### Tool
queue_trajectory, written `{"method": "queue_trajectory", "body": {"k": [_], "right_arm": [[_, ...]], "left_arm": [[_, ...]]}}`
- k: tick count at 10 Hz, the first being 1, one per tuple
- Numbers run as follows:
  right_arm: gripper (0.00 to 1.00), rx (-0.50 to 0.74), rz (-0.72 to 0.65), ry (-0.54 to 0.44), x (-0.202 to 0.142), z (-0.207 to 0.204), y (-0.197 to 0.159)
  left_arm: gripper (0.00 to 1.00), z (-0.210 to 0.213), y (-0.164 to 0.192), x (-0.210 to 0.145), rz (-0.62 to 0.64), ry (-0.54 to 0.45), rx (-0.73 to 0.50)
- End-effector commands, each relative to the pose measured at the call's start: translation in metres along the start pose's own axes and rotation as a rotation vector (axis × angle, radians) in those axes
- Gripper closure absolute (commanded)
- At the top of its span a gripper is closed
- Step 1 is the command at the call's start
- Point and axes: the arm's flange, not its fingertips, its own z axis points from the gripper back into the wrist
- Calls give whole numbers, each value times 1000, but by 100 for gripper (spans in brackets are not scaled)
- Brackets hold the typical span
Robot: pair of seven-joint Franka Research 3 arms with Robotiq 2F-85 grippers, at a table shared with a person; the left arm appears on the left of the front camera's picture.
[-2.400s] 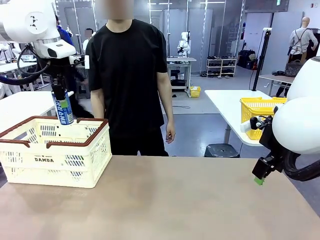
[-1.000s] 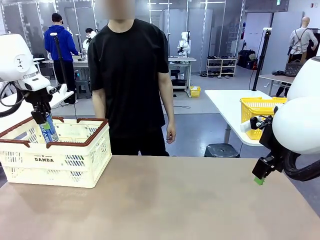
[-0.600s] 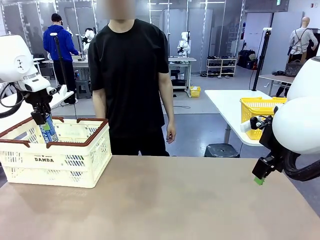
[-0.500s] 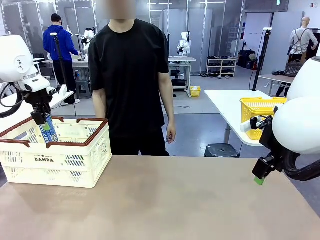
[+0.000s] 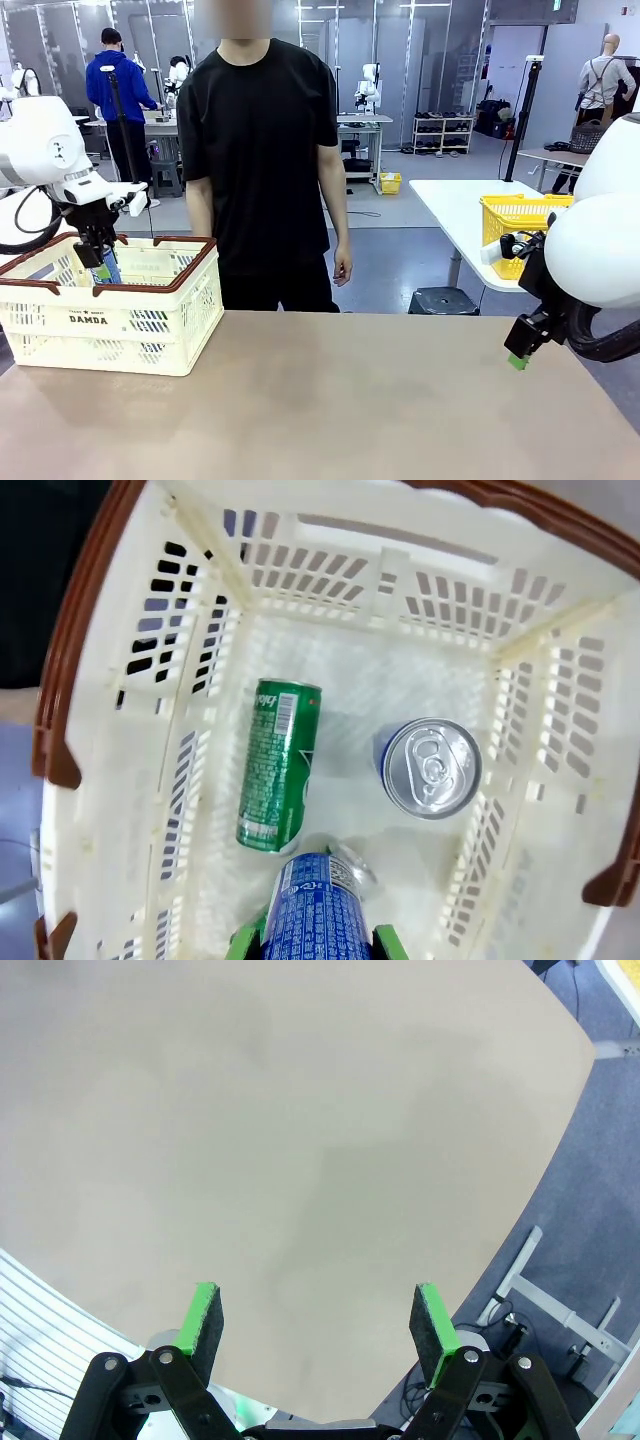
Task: Place the drinks into the Shopping basket.
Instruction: Pick up one drink and place it into the Shopping basket.
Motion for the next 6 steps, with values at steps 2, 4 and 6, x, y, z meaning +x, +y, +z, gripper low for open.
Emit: {"method": "queue_trajectory", "body": {"k": [2,4,6], "right_arm": [[6,2,1,2,0,0,0],[6,2,1,2,0,0,0],[6,2,1,2,0,0,0]], "left_arm": [[42,-18,8,-2,-76,-8,4],[42,-36,10,1,-120,-23,-6],[42,-49,11,8,-140,-62,-13]]}}
